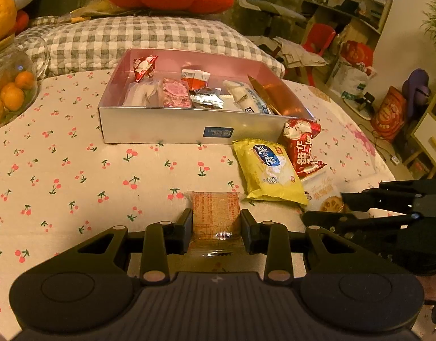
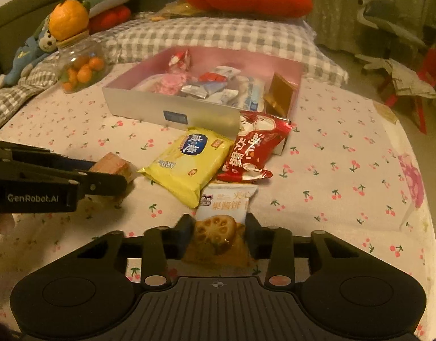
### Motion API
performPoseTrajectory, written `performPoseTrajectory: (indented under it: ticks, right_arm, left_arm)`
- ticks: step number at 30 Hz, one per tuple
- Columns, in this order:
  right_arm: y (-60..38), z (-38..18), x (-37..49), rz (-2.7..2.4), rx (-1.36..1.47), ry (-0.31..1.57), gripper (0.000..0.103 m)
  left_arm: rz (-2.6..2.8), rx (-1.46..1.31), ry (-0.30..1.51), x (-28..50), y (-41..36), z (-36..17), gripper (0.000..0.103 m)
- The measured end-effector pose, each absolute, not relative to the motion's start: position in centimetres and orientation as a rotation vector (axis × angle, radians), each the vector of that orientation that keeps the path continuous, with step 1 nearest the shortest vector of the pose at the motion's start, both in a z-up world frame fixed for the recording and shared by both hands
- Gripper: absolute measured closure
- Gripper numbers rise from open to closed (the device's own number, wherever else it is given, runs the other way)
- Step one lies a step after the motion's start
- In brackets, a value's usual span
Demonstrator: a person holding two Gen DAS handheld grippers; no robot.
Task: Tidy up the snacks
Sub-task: 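Carry both held snacks up and over into the pink box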
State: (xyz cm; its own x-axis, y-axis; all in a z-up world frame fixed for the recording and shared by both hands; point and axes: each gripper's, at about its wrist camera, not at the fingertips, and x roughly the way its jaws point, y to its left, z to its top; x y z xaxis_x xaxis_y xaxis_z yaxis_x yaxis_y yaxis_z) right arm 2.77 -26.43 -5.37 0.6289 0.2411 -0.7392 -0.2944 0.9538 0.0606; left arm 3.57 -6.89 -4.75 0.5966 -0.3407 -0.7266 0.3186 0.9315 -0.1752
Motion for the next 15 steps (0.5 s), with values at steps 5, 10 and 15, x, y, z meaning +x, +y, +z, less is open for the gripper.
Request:
performPoseTrajectory:
  ticks: [5, 10, 15]
  right_arm:
    - [-26.8, -4.7, 2.5, 0.325, -0.019, 0.843, 0.086]
    - [-27.1, -3.7, 2.1, 0.331, 0.005, 0.833, 0.092]
    - [-27.8, -2.7, 1.9, 0.342, 0.071, 0.82, 0.092]
  left_arm:
    - [-0.386, -0.025, 0.85, 3.5, -6.9, -4.6, 0.071]
    - [-0.389, -0.03, 0.845, 3.4, -6.9, -4.4, 0.071]
    - [-0.391, -0.041, 0.832, 3.3, -6.8, -3.8, 0.071]
